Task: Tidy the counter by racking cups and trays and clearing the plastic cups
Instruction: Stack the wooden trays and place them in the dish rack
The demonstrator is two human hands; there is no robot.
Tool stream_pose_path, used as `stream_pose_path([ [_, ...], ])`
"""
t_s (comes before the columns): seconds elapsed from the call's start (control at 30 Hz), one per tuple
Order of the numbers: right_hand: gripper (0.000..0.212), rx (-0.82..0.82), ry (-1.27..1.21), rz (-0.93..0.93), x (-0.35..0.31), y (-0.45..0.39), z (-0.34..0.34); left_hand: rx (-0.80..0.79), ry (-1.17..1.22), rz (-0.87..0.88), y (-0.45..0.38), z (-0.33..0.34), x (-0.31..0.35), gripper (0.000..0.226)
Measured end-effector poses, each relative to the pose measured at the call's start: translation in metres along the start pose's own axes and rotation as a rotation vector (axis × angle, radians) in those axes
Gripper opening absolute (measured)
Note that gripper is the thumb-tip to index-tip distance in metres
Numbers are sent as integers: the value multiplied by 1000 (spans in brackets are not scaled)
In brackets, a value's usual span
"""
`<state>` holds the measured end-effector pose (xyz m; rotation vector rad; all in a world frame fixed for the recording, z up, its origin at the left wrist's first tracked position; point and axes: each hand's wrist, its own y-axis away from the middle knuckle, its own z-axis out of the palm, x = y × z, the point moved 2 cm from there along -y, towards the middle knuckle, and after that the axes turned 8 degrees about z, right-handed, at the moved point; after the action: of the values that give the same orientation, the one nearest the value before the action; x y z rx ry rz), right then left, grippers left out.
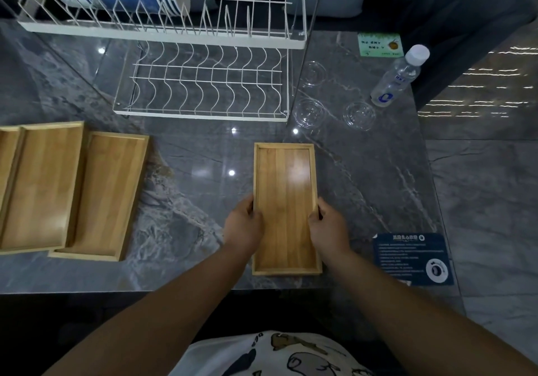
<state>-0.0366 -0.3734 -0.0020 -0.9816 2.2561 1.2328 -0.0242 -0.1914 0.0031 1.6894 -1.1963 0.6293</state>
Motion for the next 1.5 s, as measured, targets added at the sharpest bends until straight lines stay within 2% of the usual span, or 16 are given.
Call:
stream_pose_path([
  [0.4,41,-75,-71,12,-12,16,13,99,130,-101,11,-23,-16,41],
  [0.63,40,-153,-42,-87,-52,35,39,188,190,-105,18,-77,-15,38],
  [0.7,46,-180,-39,-143,-69,44,52,219,245,-128,21,-100,-18,35],
  [0.77,54,-210,-37,-183,-86,53,69,249,261,-129,23,-127,-23,35],
  [0.9,45,-276,-32,-223,-119,74,112,285,252,-122,28,-183,-38,40],
  [1.03,46,-318,-19,-255,-149,100,165,401,234,-150,26,-246,-68,33],
  [1.13,43,-355,-42,-243,-171,119,213,411,257,-158,21,-296,-94,32],
  [1.33,43,-274,-58,-252,-212,149,308,368,262,-141,-7,-390,-140,34],
  [1.5,40,-210,-76,-217,-238,161,356,308,190,-108,-29,-440,-158,38],
])
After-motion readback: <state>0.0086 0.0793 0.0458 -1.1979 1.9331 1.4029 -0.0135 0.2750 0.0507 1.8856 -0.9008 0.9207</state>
